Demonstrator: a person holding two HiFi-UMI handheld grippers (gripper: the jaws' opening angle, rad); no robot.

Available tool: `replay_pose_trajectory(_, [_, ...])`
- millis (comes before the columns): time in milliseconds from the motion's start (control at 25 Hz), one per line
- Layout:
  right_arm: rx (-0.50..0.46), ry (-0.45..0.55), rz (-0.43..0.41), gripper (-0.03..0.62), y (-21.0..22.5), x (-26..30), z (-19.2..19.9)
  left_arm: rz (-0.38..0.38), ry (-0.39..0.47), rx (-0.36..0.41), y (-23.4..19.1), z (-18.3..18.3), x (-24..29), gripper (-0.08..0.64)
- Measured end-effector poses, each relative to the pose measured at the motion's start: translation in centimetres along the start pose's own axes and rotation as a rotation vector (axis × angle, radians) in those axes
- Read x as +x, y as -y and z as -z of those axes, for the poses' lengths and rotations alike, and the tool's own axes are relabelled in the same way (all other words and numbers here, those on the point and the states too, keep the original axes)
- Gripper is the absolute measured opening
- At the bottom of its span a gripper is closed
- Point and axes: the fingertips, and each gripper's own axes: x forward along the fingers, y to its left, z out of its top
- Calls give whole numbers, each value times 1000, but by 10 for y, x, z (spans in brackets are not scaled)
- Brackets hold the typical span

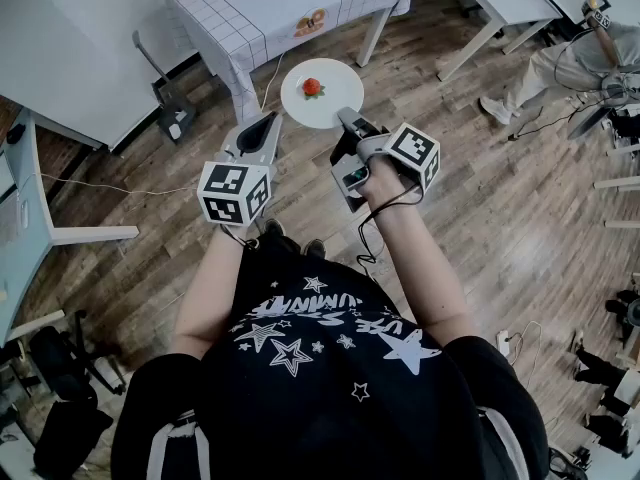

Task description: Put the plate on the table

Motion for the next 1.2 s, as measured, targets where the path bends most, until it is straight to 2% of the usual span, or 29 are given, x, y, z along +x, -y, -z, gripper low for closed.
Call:
replay_pose_trajectory(520, [-17,31,-6,20,-13,7,1,11,10,6,-12,-15,4,9])
replay_pose_trajectory(840, [-19,47,1,20,-24,51,15,59,23,-2,-51,-26,13,9])
replay_pose_trajectory(1200, [-30,82,21,21,-24,81,24,95,11,-11,-89,-21,20,9])
